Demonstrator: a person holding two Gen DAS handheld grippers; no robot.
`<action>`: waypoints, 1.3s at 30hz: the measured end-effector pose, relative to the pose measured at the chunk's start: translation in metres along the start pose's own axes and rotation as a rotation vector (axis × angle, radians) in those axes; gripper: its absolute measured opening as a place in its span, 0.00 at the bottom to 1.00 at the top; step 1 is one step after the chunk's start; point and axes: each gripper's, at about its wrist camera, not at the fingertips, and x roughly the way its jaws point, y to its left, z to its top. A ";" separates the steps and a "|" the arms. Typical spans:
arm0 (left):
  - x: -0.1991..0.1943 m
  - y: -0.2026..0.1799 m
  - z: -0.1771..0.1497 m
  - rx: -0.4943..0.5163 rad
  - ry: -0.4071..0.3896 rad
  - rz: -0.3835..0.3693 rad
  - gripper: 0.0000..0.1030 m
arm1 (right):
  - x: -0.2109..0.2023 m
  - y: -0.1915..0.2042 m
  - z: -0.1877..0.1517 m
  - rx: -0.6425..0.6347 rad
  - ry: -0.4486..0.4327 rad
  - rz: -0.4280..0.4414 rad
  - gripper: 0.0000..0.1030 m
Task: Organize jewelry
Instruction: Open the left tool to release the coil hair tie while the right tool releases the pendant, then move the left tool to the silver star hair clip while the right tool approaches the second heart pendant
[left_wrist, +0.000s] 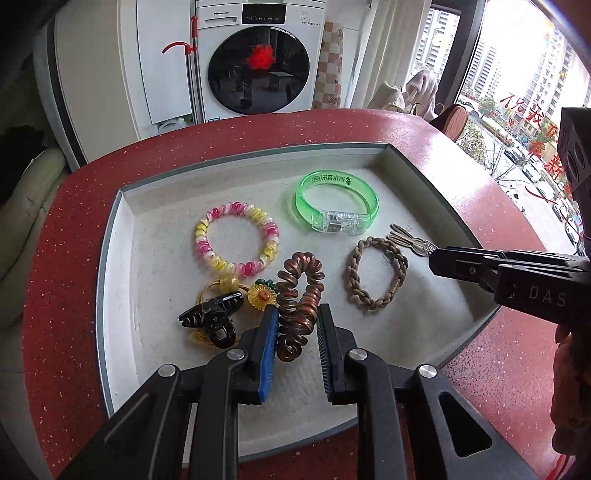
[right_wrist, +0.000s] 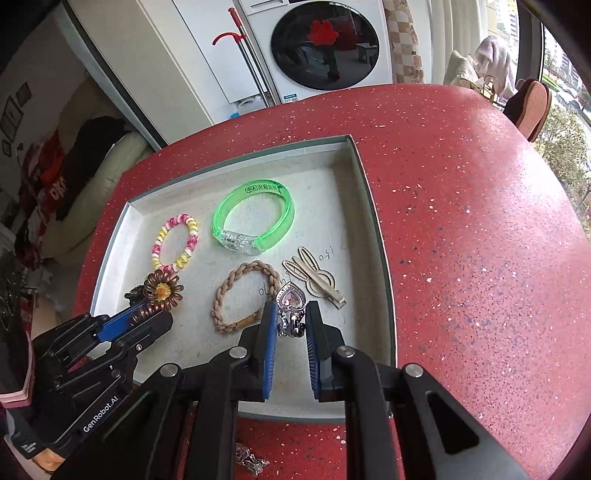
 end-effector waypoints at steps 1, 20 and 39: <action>0.002 -0.001 -0.001 0.006 0.003 0.003 0.38 | 0.002 0.000 0.000 -0.002 0.003 -0.003 0.16; -0.003 -0.017 -0.003 0.076 -0.069 0.085 0.68 | 0.006 0.004 -0.002 0.011 0.002 0.019 0.48; -0.046 -0.002 -0.007 0.007 -0.135 0.086 1.00 | -0.035 -0.004 -0.011 0.082 -0.068 0.082 0.61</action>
